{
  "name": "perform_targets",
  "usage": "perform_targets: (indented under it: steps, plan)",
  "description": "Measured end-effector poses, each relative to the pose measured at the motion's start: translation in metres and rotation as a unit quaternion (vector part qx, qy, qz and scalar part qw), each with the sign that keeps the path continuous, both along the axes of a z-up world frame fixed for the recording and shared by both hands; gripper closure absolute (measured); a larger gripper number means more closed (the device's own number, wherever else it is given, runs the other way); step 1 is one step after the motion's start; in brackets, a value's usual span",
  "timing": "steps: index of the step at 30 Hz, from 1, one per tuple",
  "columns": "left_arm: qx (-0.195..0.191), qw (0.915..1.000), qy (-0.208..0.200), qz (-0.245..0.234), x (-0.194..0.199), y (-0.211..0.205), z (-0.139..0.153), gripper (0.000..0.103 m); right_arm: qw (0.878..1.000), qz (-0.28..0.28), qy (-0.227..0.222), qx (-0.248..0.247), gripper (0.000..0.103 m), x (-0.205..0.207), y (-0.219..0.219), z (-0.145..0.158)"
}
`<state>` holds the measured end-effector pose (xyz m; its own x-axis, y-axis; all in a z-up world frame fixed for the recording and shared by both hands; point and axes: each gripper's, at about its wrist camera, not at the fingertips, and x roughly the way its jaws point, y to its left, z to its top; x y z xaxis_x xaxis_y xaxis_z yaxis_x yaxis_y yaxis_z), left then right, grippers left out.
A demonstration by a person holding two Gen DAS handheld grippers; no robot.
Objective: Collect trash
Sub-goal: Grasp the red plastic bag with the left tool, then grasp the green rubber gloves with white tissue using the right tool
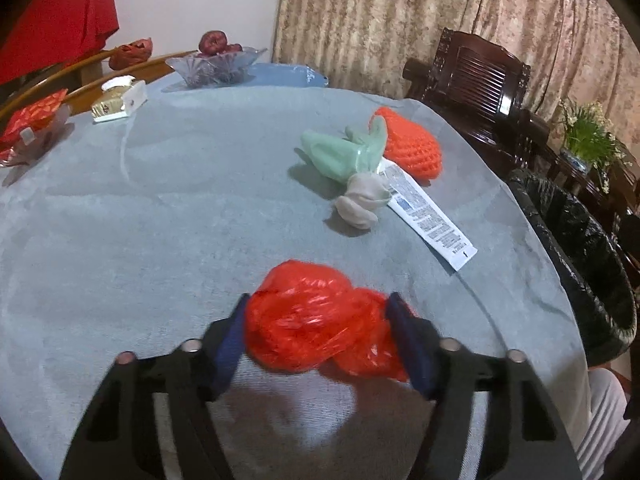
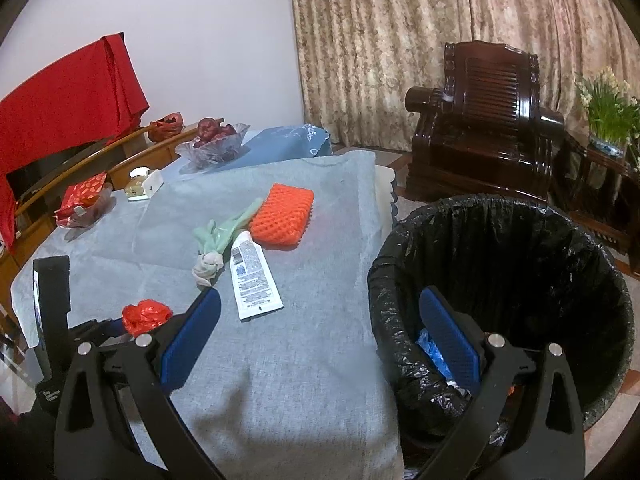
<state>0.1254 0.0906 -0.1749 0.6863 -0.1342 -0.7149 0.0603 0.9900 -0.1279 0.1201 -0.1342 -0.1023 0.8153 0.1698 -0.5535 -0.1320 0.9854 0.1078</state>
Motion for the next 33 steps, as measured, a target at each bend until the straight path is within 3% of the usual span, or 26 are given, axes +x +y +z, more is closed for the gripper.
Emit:
perform_targets:
  steps: [8, 20, 33]
  plan:
    - [-0.005, 0.9999, -0.016, -0.001, -0.004, 0.002, 0.012, 0.054, 1.0, 0.006, -0.003, -0.003, 0.006, 0.003, 0.004, -0.001]
    - [0.017, 0.9968, -0.06, 0.05, -0.001, 0.044, 0.047, 0.054, 0.999, 0.043, -0.015, 0.003, 0.006, 0.027, 0.043, 0.009]
    - [0.028, 0.9932, -0.067, 0.092, 0.02, 0.092, 0.05, 0.054, 0.998, 0.064, 0.015, -0.007, 0.01, 0.089, 0.108, -0.018]
